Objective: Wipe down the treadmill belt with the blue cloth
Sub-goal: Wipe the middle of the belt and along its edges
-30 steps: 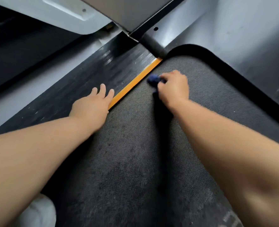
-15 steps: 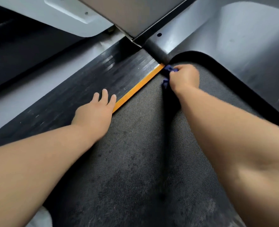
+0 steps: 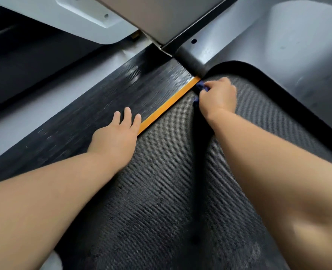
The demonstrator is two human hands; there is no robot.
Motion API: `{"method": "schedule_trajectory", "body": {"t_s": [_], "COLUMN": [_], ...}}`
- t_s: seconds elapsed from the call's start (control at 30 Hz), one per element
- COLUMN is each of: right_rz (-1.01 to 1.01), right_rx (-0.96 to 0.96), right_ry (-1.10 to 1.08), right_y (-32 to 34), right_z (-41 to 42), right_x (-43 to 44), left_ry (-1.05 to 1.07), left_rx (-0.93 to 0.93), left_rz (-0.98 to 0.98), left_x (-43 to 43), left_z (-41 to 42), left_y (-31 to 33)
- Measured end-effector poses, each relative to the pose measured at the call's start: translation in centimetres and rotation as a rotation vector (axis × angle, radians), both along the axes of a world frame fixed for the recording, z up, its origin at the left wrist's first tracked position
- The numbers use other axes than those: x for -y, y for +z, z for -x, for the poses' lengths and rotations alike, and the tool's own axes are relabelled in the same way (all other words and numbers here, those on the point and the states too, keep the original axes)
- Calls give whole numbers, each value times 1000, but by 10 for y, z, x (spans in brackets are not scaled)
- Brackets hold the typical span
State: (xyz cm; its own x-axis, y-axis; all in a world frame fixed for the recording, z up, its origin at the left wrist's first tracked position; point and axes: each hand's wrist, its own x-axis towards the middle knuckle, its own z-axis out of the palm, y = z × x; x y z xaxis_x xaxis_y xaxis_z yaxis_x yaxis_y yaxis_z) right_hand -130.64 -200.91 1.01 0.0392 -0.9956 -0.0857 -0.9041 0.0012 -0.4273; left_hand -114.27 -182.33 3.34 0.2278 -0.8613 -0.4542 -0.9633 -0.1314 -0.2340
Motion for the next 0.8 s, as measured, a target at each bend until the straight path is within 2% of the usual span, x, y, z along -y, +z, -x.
{"method": "schedule_trajectory", "body": {"t_s": [0.23, 0.3, 0.4, 0.43, 0.7, 0.77, 0.8], "right_rz": [-51, 38, 44, 39, -59, -2, 54], "right_rx": [49, -17, -13, -12, 14, 2, -13], "right_ry": [532, 476, 69, 32, 609, 658, 595], "right_y": [-3, -8, -9, -10, -4, -3, -5], "right_z": [-19, -6, 18, 18, -12, -9, -4], "right_x": [-100, -70, -15, -11, -120, -109, -95], "left_ry": [-2, -10, -16, -21, -44, -39, -35], "left_rx": [-2, 4, 18, 18, 21, 3, -2], "left_rz": [3, 2, 7, 15, 27, 31, 31], "left_x": [1, 1, 0, 1, 1, 2, 2], "left_z": [0, 0, -1, -1, -7, -8, -9], "left_y": [3, 2, -2, -2, -4, -4, -4]}}
